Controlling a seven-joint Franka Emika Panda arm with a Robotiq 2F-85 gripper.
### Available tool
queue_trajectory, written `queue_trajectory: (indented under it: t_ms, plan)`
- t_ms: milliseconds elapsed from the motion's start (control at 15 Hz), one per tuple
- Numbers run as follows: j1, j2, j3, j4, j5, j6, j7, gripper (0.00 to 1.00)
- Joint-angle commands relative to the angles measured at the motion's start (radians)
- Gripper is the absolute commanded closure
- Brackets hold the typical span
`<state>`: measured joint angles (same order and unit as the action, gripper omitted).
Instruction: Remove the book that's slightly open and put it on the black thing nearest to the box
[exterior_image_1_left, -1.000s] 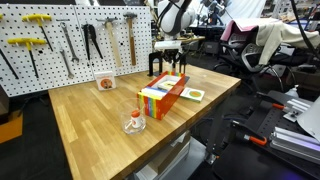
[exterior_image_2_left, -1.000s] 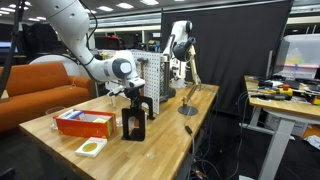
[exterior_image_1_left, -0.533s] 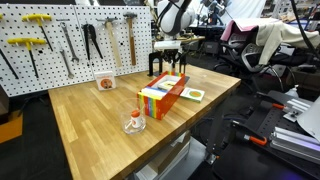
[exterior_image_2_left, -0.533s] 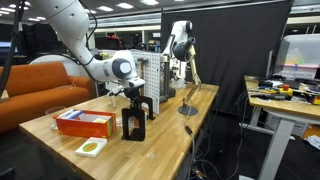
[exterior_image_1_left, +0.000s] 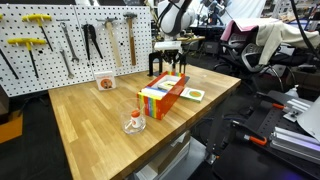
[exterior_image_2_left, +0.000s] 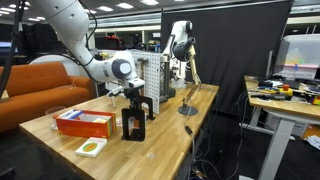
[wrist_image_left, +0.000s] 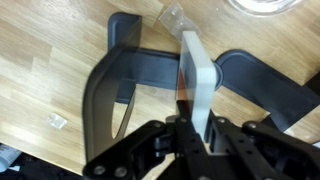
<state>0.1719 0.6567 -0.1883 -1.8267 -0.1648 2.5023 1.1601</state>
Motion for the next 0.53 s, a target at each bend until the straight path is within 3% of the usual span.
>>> queue_trajectory:
  t_ms: [0,467]
  plan:
    - [0.005,-0.023,-0.004,-0.031,0.002,0.019,-0.006,0.54]
    - [0.003,-0.024,-0.004,-0.032,0.004,0.016,-0.009,0.06]
